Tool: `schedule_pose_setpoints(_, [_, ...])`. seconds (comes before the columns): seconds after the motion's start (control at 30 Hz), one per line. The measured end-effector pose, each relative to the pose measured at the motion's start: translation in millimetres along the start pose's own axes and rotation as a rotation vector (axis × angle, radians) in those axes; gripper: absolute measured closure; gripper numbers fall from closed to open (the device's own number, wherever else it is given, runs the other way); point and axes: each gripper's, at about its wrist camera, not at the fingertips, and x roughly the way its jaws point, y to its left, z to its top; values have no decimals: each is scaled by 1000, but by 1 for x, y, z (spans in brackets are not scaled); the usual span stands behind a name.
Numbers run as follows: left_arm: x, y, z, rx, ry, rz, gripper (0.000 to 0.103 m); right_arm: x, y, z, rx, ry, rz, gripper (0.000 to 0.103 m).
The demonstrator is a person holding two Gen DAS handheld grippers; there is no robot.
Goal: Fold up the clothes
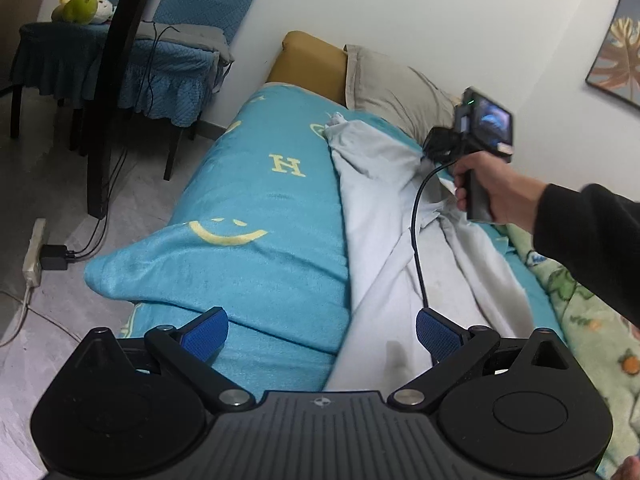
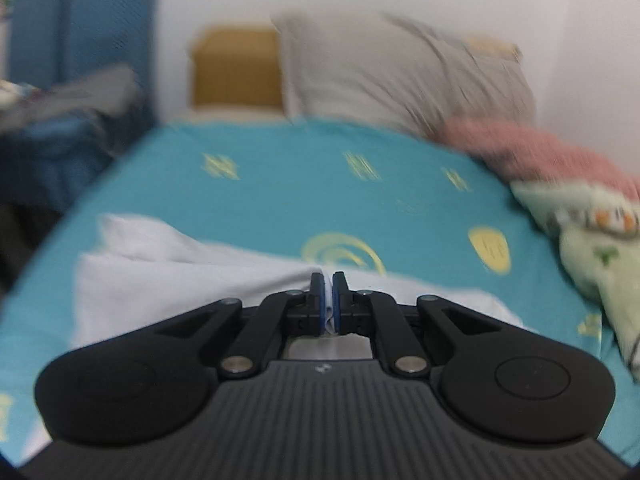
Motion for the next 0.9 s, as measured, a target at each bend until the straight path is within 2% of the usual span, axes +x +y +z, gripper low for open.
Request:
schedule_pose_setpoints(0.17, [11, -5, -3, 51, 19, 3, 2, 1, -19, -15, 77, -57, 105, 94])
schedule_pose_setpoints(0.2, [13, -6, -3, 61, 22, 10, 2, -3, -22, -16, 90, -50, 109, 85])
schedule_pose_setpoints(0.23, [14, -6, -4, 71, 25, 16, 2, -7, -25, -17, 122, -30, 115, 65])
schedule_pose_setpoints(0.27, [16, -7, -4, 81, 28, 22, 2, -19, -27, -18, 145, -37, 135, 53])
schedule_pose_setpoints(0.3, [17, -8, -4, 91, 30, 29, 2, -31, -29, -20, 168, -43, 155, 32])
schedule_pose_setpoints(0.33, [17, -8, -4, 98, 30, 30, 2, -43, -31, -22, 187, -52, 173, 23])
schedule_pose_setpoints(0.47, [10, -15, -6, 138, 16, 33, 2, -109, -33, -33, 180, -69, 214, 24])
schedule_pose_setpoints(0.6, [-1, -20, -5, 147, 17, 27, 3, -198, -43, -63, 220, -66, 264, 24])
schedule_pose_setpoints(0.7, [-19, -12, -1, 55, 24, -26, 5, -268, -53, -88, 218, -36, 319, 24])
schedule_pose_setpoints(0.8, [-41, 6, 3, -127, 46, -98, 8, -335, -68, -114, 216, -29, 332, 24])
schedule_pose_setpoints(0.9, [-66, 23, 4, -278, 43, -102, 9, -377, -88, -140, 275, 23, 347, 24])
